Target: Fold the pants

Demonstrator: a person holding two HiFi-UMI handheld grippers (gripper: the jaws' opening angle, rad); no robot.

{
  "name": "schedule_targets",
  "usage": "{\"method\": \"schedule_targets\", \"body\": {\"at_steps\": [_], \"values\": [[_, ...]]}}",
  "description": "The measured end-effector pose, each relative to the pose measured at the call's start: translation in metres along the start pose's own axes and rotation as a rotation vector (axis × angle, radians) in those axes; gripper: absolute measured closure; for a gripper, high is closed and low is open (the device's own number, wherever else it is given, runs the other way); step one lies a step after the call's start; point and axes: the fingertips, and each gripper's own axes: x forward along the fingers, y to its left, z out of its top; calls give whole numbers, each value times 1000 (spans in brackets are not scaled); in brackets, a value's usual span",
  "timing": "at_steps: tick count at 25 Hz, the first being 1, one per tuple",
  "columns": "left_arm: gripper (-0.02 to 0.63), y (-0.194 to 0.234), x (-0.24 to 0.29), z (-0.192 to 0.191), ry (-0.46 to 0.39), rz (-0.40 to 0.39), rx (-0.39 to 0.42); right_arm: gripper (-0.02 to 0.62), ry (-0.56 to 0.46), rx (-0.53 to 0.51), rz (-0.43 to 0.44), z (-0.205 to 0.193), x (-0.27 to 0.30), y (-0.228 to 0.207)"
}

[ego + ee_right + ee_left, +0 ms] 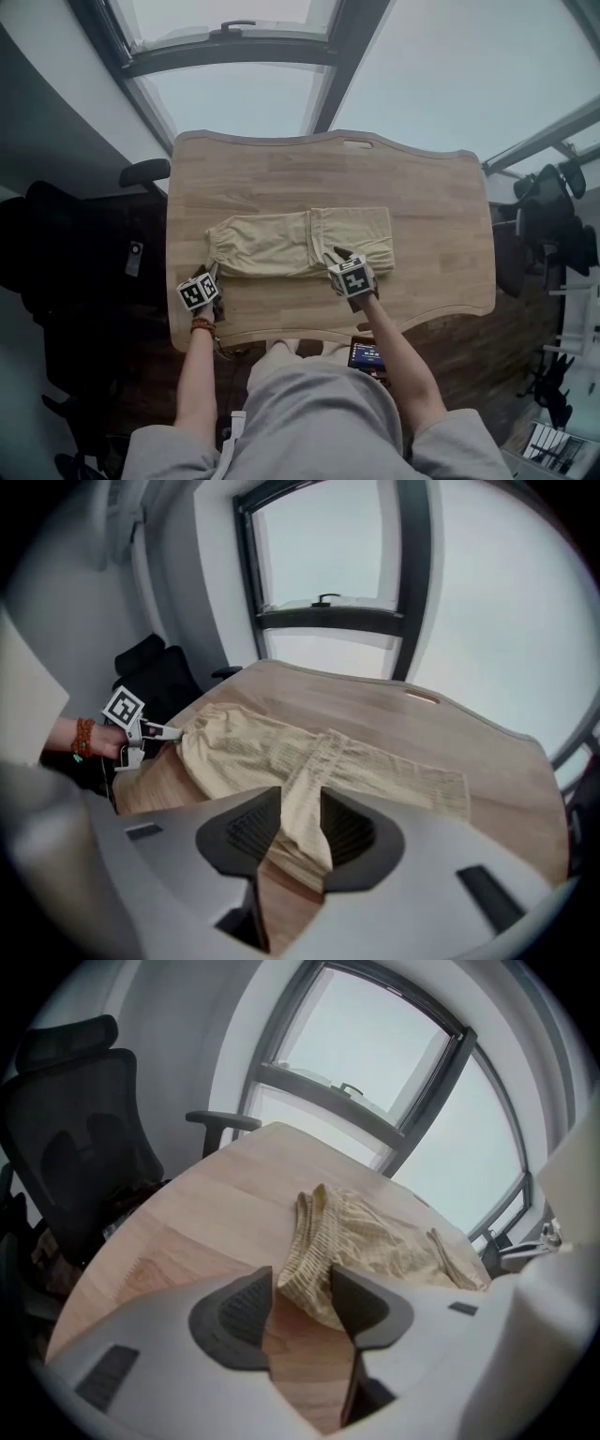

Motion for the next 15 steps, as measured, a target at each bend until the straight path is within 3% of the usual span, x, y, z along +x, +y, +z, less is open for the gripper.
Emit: {"method": "schedule_targets", "body": {"at_steps": [6, 10, 15], "values": [[484, -1, -5, 10, 30, -32, 10, 480, -63, 291, -191, -66, -69, -124], [509, -34, -28, 50, -80, -129, -2, 488, -59, 458, -298, -142, -114, -195], [511, -122, -50, 104, -188, -232, 154, 494, -48, 603, -364, -223, -148, -255]]}}
